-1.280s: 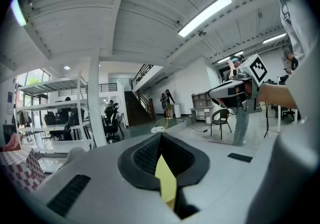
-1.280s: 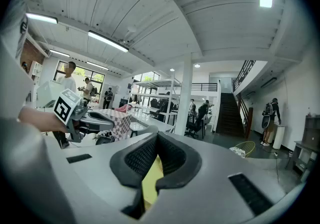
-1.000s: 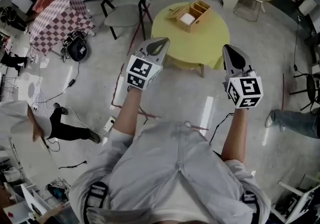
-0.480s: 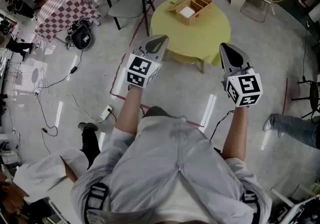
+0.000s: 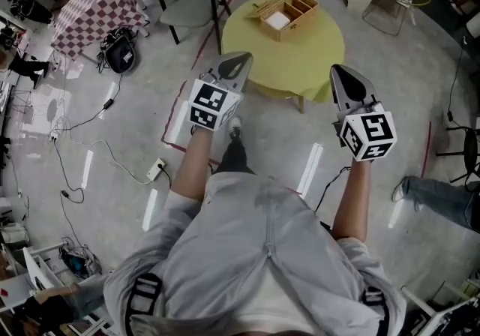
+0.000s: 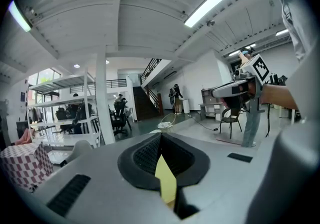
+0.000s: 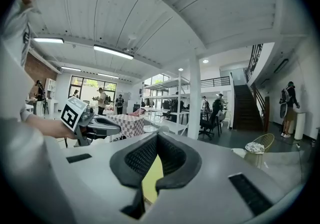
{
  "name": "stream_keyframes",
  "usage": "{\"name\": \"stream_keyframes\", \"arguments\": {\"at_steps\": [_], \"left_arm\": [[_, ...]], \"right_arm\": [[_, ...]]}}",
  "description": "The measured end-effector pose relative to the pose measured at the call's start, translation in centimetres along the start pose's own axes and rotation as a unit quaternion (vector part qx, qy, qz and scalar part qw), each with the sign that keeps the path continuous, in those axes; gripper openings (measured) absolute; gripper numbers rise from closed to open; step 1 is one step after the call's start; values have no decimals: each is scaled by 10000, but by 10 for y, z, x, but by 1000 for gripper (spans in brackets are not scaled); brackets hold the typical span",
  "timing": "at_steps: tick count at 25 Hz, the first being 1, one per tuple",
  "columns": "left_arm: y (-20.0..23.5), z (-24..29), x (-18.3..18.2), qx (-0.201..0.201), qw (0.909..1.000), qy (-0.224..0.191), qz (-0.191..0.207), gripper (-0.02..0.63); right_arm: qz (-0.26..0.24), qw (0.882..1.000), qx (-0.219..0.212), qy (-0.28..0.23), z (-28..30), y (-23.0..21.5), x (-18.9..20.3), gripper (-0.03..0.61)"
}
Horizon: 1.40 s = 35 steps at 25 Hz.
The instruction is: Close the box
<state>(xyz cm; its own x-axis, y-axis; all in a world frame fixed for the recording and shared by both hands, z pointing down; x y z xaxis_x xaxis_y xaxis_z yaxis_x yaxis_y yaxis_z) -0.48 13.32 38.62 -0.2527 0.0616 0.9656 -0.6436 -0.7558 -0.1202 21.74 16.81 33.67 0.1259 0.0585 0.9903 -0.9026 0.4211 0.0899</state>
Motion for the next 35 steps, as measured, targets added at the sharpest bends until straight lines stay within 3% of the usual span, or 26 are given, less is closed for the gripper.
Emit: {"name": "stream_keyframes", "arguments": {"at_steps": [7, 20, 24, 29, 35], "left_arm": [[53, 17, -4, 166, 9998, -123, 52, 29], [223, 82, -25, 453, 9984, -227, 260, 29], [259, 101, -22, 627, 9976, -213, 189, 29], [293, 126, -13, 860, 9962, -136, 91, 29], [323, 160, 17, 1075, 9932, 78, -431, 29]], "right_arm": [[39, 9999, 164, -12, 50, 2, -17, 17], [-5, 9983, 582, 64, 207, -12, -47, 17], [-152, 9986, 492, 148, 244, -8, -46, 17], [23, 9980, 569, 264, 281, -12, -43, 17], [150, 9969, 616, 458, 315, -20, -30, 17]]}}
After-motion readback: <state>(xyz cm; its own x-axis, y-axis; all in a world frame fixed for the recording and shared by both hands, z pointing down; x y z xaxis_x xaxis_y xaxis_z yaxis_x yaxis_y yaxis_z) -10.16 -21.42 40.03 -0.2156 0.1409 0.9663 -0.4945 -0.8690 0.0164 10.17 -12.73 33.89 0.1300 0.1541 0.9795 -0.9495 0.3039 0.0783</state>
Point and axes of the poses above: the fingertips, and each gripper's own axes: z forward along the fingers, y to its left, x out of its underside, the point moved 4 cm from there along -z, backward along the fingers, and after that the axes turned 10 degrees about x, right-handed, at the moved point
